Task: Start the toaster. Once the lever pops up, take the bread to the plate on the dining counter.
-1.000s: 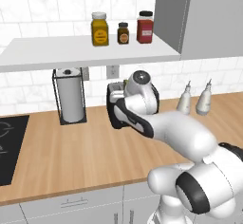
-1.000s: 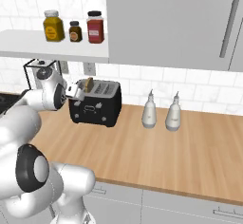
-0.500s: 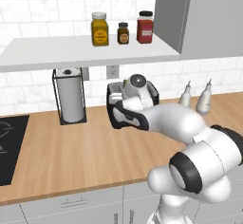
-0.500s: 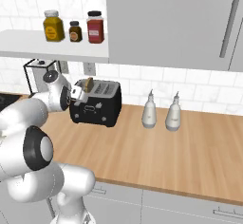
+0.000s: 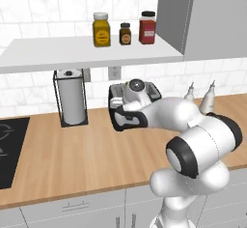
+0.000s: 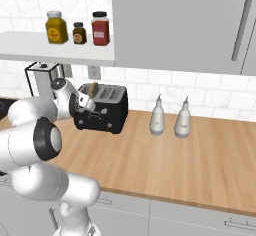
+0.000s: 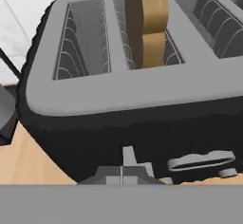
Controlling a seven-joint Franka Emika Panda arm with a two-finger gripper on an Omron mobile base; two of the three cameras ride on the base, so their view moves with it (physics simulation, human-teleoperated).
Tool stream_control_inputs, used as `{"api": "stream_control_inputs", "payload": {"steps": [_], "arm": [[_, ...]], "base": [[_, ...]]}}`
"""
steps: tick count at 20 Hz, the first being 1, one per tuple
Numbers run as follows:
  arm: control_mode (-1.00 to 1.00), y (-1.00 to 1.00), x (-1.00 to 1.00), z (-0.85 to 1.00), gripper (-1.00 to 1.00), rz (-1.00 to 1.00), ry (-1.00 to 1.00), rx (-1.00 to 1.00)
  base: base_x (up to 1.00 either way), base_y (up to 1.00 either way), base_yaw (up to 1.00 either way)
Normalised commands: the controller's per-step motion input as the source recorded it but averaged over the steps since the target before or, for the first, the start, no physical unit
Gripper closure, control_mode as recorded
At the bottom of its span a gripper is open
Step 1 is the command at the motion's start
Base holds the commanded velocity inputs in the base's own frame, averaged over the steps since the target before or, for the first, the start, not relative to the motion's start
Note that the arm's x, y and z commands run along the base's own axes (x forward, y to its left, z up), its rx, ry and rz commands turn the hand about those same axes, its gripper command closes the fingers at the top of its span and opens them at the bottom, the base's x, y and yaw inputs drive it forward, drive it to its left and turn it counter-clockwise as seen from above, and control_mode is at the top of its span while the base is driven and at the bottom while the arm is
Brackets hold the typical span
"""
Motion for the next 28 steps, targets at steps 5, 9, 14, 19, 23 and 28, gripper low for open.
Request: {"api": "stream_control_inputs", "payload": {"steps": [5, 9, 14, 19, 23, 28], "arm": [[-1.00, 0.00, 0.27, -0.31, 1.00, -0.03, 0.01, 0.00], [-1.00, 0.00, 0.10, -0.36, 1.00, -0.03, 0.01, 0.00], [-1.00, 0.00, -0.14, -0.65, 1.00, -0.04, 0.03, 0.00], [-1.00, 0.00, -0.46, -0.81, 1.00, -0.10, 0.07, 0.00], [-1.00, 0.00, -0.51, -0.87, 1.00, -0.11, 0.04, 0.00], [-1.00, 0.00, -0.74, -0.99, 1.00, -0.12, 0.00, -0.02]], "base": [[0.00, 0.00, 0.00], [0.00, 0.00, 0.00], [0.00, 0.00, 0.00], [0.00, 0.00, 0.00], [0.00, 0.00, 0.00], [0.00, 0.00, 0.00]]}}
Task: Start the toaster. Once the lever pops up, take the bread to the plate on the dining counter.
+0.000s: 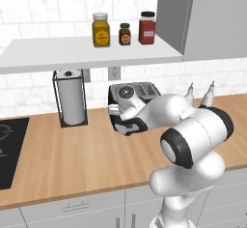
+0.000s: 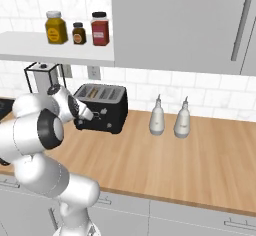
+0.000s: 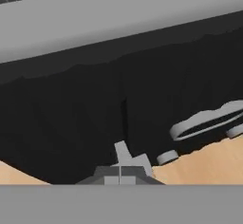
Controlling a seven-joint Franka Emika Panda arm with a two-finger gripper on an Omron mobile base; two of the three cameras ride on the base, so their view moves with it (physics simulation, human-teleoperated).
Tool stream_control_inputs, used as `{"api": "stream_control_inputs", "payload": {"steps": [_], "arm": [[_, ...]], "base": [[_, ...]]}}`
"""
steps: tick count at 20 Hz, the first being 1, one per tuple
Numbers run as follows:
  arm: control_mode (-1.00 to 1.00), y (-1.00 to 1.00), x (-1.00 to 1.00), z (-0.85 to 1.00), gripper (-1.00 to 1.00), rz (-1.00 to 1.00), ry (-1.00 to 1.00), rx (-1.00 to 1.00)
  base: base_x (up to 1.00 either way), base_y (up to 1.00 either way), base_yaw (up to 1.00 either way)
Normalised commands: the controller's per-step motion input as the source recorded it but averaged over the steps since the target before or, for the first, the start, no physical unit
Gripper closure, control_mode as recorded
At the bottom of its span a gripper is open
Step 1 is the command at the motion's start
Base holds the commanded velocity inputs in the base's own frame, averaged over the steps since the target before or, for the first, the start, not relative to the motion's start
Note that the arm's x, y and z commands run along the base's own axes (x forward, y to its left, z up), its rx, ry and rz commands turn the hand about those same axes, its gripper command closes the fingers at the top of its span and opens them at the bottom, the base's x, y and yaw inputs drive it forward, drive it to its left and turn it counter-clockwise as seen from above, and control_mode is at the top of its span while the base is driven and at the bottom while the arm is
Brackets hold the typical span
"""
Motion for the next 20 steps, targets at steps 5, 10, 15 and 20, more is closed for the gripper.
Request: {"api": "stream_control_inputs", "payload": {"steps": [5, 10, 15, 20], "arm": [[-1.00, 0.00, -0.85, -0.19, 1.00, -0.16, -0.04, 0.00], [-1.00, -0.01, -0.36, 0.99, 1.00, -0.23, -0.18, 0.07], [-1.00, 0.00, -0.02, 1.00, 1.00, -0.18, -0.04, 0.05], [-1.00, -0.26, -0.15, 0.98, 1.00, -0.12, 0.11, 0.04]], "base": [[0.00, 0.00, 0.00], [0.00, 0.00, 0.00], [0.00, 0.00, 0.00], [0.00, 0.00, 0.00]]}}
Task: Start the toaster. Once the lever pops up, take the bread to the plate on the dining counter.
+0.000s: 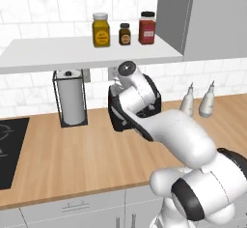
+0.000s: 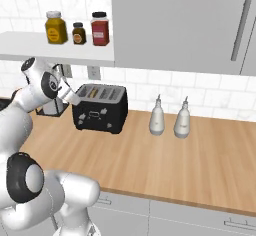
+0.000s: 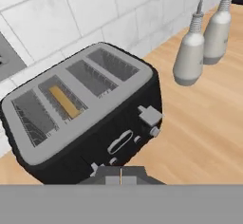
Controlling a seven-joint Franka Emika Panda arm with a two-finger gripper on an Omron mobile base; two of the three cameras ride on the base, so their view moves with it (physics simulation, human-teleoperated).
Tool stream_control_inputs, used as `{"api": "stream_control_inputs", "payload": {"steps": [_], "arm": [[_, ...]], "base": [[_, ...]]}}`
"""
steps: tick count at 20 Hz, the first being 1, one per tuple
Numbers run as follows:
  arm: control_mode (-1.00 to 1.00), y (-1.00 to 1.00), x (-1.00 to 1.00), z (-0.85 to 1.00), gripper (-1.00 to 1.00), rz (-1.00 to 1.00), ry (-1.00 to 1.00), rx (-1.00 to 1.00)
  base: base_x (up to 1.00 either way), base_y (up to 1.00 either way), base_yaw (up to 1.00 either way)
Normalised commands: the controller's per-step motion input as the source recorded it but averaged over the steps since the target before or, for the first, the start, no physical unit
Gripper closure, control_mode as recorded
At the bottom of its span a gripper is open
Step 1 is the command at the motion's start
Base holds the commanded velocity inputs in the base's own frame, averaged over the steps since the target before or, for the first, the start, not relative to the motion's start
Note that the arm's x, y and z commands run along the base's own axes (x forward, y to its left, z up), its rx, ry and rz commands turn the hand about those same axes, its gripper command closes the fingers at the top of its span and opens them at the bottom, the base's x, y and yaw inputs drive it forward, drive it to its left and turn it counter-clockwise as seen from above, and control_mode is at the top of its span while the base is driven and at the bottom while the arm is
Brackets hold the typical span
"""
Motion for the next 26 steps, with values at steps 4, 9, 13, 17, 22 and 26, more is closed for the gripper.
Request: {"api": "stream_control_inputs", "payload": {"steps": [4, 9, 13, 17, 22, 26], "arm": [[-1.00, -0.27, -0.11, 0.74, 1.00, -0.05, 0.24, 0.04], [-1.00, -0.07, -0.09, 0.14, -1.00, 0.00, 0.23, 0.00], [-1.00, 0.00, -0.18, -0.04, -1.00, 0.10, -0.04, 0.00], [-1.00, 0.00, -0.24, -0.01, -1.00, 0.20, -0.30, 0.07], [-1.00, 0.00, -0.23, 0.00, -1.00, 0.24, -0.30, 0.10], [-1.00, 0.00, 0.00, 0.05, -1.00, 0.17, -0.07, 0.05]], "base": [[0.00, 0.00, 0.00], [0.00, 0.00, 0.00], [0.00, 0.00, 0.00], [0.00, 0.00, 0.00], [0.00, 0.00, 0.00], [0.00, 0.00, 0.00]]}}
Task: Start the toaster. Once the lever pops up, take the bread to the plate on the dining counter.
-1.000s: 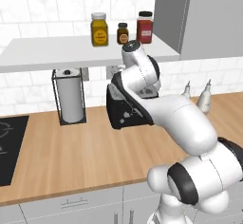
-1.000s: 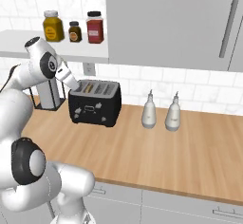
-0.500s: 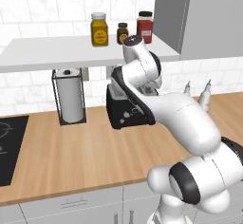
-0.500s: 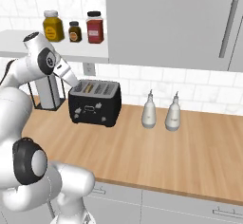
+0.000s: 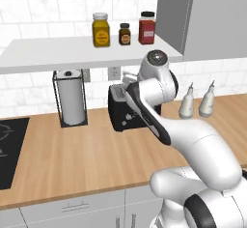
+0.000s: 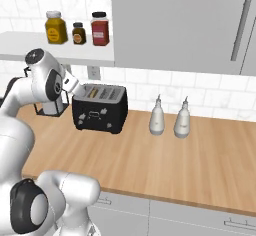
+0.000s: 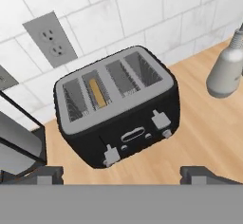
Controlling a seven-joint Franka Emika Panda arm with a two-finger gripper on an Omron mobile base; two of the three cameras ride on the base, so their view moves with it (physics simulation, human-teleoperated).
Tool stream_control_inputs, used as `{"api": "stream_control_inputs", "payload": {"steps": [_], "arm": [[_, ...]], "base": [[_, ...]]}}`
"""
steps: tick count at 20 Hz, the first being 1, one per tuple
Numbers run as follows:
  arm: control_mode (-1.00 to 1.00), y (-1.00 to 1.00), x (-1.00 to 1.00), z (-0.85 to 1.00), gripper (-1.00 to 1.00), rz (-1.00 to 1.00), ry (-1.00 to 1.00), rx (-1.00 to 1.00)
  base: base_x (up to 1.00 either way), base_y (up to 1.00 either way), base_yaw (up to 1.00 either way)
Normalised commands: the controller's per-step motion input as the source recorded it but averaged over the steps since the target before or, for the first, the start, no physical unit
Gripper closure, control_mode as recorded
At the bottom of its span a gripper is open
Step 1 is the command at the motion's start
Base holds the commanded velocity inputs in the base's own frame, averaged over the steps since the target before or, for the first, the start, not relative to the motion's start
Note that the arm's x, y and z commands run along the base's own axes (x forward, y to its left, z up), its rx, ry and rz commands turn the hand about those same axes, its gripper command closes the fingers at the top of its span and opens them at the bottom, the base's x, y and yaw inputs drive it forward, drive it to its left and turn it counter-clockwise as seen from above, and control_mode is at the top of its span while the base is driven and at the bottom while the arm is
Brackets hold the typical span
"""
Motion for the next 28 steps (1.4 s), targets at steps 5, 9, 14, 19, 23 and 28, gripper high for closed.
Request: {"api": "stream_control_inputs", "payload": {"steps": [5, 9, 14, 19, 23, 28], "arm": [[-1.00, 0.00, 0.00, 0.18, -1.00, 0.02, 0.00, 0.00], [-1.00, 0.00, 0.00, 0.27, -1.00, 0.00, 0.00, 0.00], [-1.00, 0.00, 0.00, 0.23, -1.00, 0.00, 0.00, 0.00], [-1.00, 0.00, 0.00, 0.04, -1.00, 0.00, -0.01, 0.00], [-1.00, 0.00, 0.00, 0.00, -1.00, 0.00, 0.00, 0.00], [-1.00, 0.00, 0.00, 0.00, -1.00, 0.00, 0.00, 0.00]], "base": [[0.00, 0.00, 0.00], [0.00, 0.00, 0.00], [0.00, 0.00, 0.00], [0.00, 0.00, 0.00], [0.00, 0.00, 0.00], [0.00, 0.00, 0.00]]}}
